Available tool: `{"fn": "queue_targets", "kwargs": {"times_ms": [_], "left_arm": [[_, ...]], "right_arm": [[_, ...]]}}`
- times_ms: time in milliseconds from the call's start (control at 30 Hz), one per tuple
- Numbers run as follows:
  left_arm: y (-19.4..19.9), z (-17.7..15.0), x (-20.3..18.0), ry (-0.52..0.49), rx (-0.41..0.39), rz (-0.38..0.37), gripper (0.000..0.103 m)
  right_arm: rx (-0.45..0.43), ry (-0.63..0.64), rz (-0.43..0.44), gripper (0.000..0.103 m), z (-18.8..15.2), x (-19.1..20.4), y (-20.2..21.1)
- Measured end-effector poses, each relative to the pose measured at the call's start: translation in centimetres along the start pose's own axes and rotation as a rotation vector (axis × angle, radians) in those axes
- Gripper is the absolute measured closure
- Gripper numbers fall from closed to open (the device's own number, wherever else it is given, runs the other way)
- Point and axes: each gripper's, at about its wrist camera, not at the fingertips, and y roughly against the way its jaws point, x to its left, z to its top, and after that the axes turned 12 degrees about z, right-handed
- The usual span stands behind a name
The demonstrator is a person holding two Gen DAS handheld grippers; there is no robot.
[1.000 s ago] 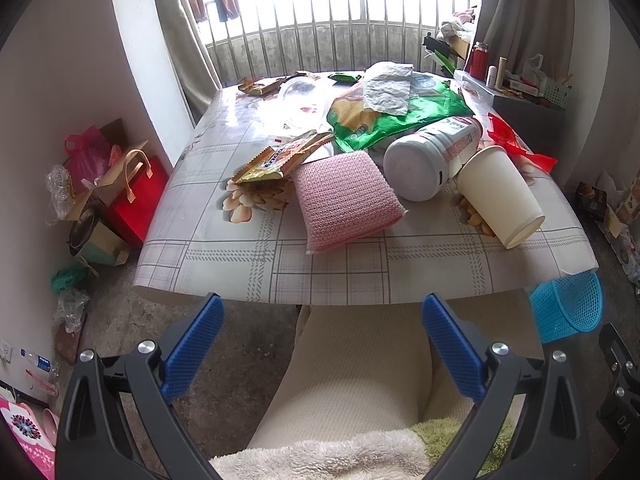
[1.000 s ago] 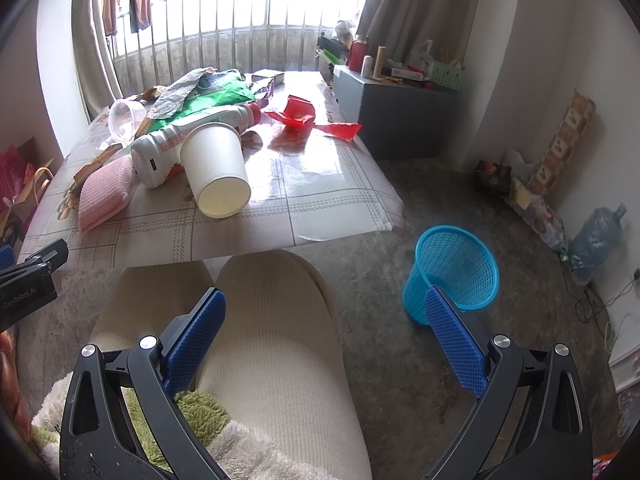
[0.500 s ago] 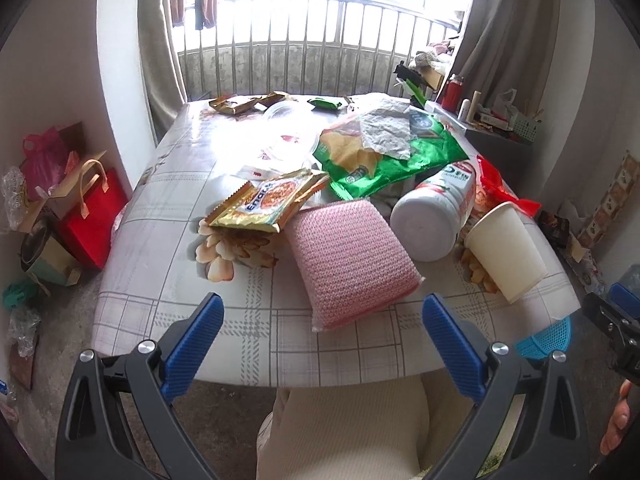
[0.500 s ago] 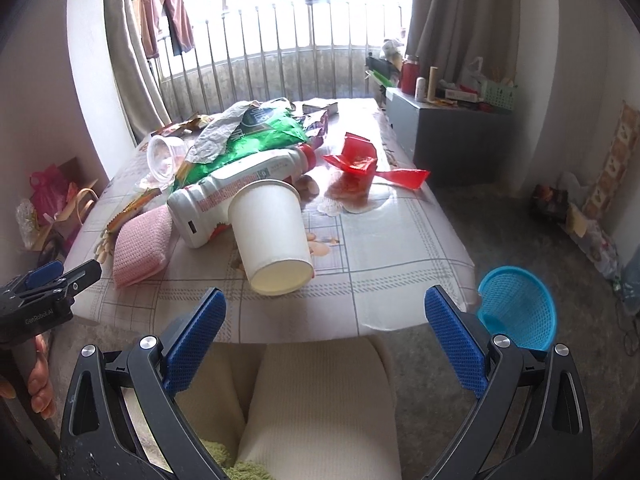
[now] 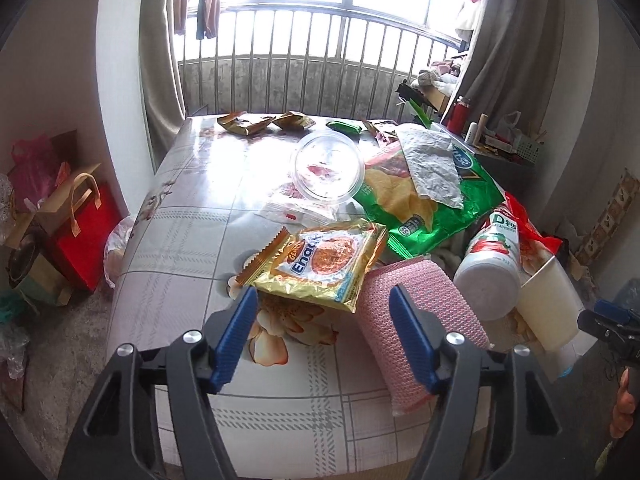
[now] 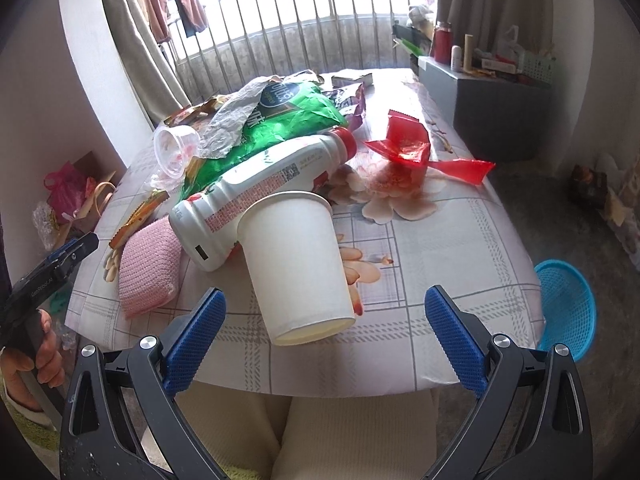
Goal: Collect trash
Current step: 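Grasp the yellow snack packet with the left tool while the right tool grasps the white paper cup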
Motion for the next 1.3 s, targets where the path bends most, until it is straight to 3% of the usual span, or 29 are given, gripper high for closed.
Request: {"fn": "queue_targets", "kwargs": {"times_ms": [67, 167, 433, 567, 767, 900, 1000, 1067, 1200, 1300], "left_arm": [[-0.4, -0.2, -0.4, -0.081, -0.007, 0.006, 0.059], [-0.9, -1.0, -1.0, -0.218, -0.028, 0.047, 0.07], [-2.2, -3.2, -2.9, -0.6, -0.133, 0.164, 0.07], [-3.8, -3.6, -3.4, -0.692, -0.146, 0.186, 0.069], [-4.9, -4.1, -4.3, -0.846, -0.232, 0.247, 0.069], [-5.5, -3.9, -4.3, -0.878, -0.244, 0.25, 0.07], [-5.8, -3.8, -4.3, -0.886, -0.251, 0.261, 0.089], [-5.8, -3.7, -4.1, -0.883, -0.255, 0.25, 0.093], [-4.6, -4.0, -4.0, -0.858, -0.275, 0.242, 0.097], [-3.9, -3.9, -3.6, -0.829, -0.282, 0.249, 0.1]], "right_arm": [[0.011, -0.003, -0.007, 0.008, 0.1, -0.2, -0.4], [0.026, -0.01, -0.02, 0.008, 0.2, -0.5, -0.9], [0.059, -0.016, -0.036, 0.008, 0.4, -0.9, -2.0], [0.073, -0.017, -0.013, 0.008, 0.7, -0.7, -2.3], [0.097, -0.036, 0.061, 0.01, 1.3, -0.4, -3.1], [0.13, -0.04, 0.084, 0.016, 1.7, -0.4, -4.1], [0.159, -0.034, 0.089, 0.021, 1.8, -0.6, -4.8], [0.169, -0.042, 0.1, 0.023, 2.0, -0.9, -5.1], [0.209, -0.056, 0.119, 0.041, 2.0, -1.2, -5.8], [0.209, -0.057, 0.113, 0.042, 1.7, -1.1, -5.6]]}}
